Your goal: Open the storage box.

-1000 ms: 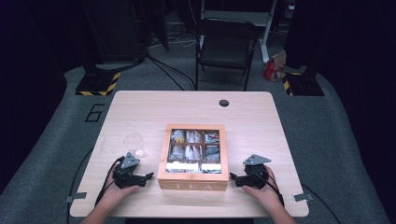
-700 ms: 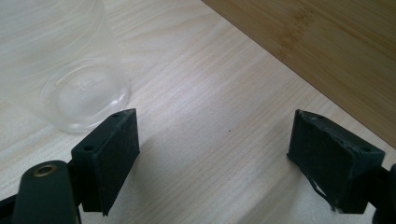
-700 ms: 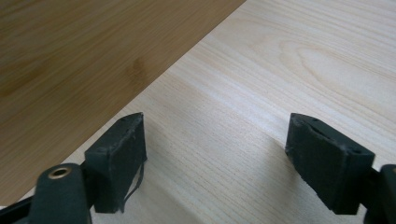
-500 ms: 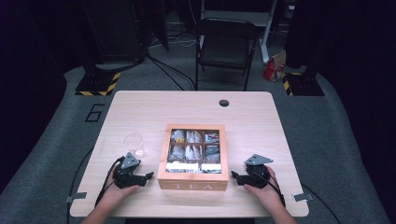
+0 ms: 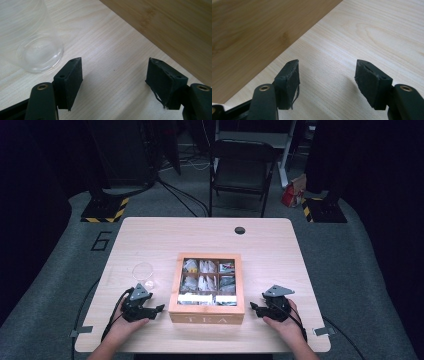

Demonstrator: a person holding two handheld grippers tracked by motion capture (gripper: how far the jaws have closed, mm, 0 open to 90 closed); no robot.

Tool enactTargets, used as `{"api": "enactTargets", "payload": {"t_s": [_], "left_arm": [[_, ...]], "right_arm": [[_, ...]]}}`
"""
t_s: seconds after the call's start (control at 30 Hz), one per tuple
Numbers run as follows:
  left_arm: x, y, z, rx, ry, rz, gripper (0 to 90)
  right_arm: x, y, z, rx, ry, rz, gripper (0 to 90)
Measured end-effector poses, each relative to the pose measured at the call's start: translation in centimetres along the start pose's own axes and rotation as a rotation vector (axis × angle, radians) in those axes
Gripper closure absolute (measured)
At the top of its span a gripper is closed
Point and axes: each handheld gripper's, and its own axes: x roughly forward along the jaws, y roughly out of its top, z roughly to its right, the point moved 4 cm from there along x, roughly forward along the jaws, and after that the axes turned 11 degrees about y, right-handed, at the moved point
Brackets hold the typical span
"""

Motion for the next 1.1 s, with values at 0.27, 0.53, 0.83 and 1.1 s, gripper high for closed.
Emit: {"api": "enactTargets", "payload": {"t_s": [0.27, 0.53, 0.83, 1.1], "left_arm": [[-1.1, 0.6, 0.5, -0.022, -0.028, 0.026, 32.5], [-2.1, 1.0, 1.1, -0.033, -0.035, 0.048, 34.2], [-3.0, 1.3, 1.3, -0.047, -0.055, 0.051, 35.6], [-3.9, 1.7, 1.2, -0.080, -0.068, 0.073, 37.9]], "right_arm": [[-0.9, 0.4, -0.5, -0.007, 0.024, 0.005, 41.3], [-1.4, 0.6, -1.3, -0.035, 0.048, -0.001, 43.3], [-2.2, 1.0, -2.0, -0.016, 0.081, 0.039, 43.8], [-2.9, 1.2, -2.4, -0.026, 0.088, 0.047, 44.3]]}}
